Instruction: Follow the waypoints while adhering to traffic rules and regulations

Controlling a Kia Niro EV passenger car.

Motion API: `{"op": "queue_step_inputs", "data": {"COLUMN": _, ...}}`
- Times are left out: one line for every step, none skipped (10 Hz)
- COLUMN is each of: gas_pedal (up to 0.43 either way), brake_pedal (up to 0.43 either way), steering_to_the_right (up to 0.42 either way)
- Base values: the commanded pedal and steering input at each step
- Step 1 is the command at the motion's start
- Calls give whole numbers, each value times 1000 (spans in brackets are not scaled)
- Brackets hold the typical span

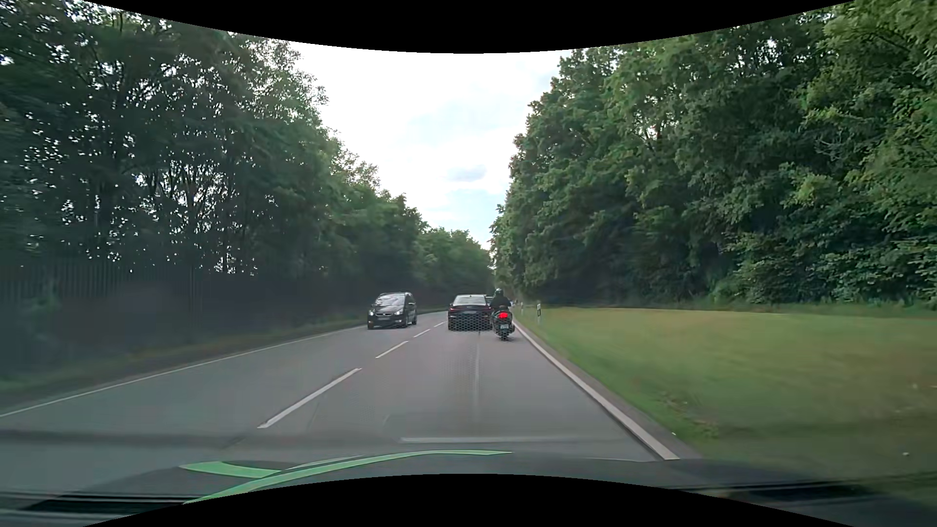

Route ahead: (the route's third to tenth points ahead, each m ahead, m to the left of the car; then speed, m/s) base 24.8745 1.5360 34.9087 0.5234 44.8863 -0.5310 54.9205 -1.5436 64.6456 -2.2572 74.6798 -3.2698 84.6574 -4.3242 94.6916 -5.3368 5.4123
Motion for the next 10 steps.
{"op": "queue_step_inputs", "data": {"gas_pedal": 39, "brake_pedal": 0, "steering_to_the_right": 5}}
{"op": "queue_step_inputs", "data": {"gas_pedal": 47, "brake_pedal": 0, "steering_to_the_right": 6}}
{"op": "queue_step_inputs", "data": {"gas_pedal": 67, "brake_pedal": 0, "steering_to_the_right": 6}}
{"op": "queue_step_inputs", "data": {"gas_pedal": 67, "brake_pedal": 0, "steering_to_the_right": 6}}
{"op": "queue_step_inputs", "data": {"gas_pedal": 67, "brake_pedal": 0, "steering_to_the_right": 6}}
{"op": "queue_step_inputs", "data": {"gas_pedal": 67, "brake_pedal": 0, "steering_to_the_right": 6}}
{"op": "queue_step_inputs", "data": {"gas_pedal": 67, "brake_pedal": 0, "steering_to_the_right": 6}}
{"op": "queue_step_inputs", "data": {"gas_pedal": 67, "brake_pedal": 0, "steering_to_the_right": 6}}
{"op": "queue_step_inputs", "data": {"gas_pedal": 79, "brake_pedal": 0, "steering_to_the_right": 6}}
{"op": "queue_step_inputs", "data": {"gas_pedal": 79, "brake_pedal": 0, "steering_to_the_right": 6}}
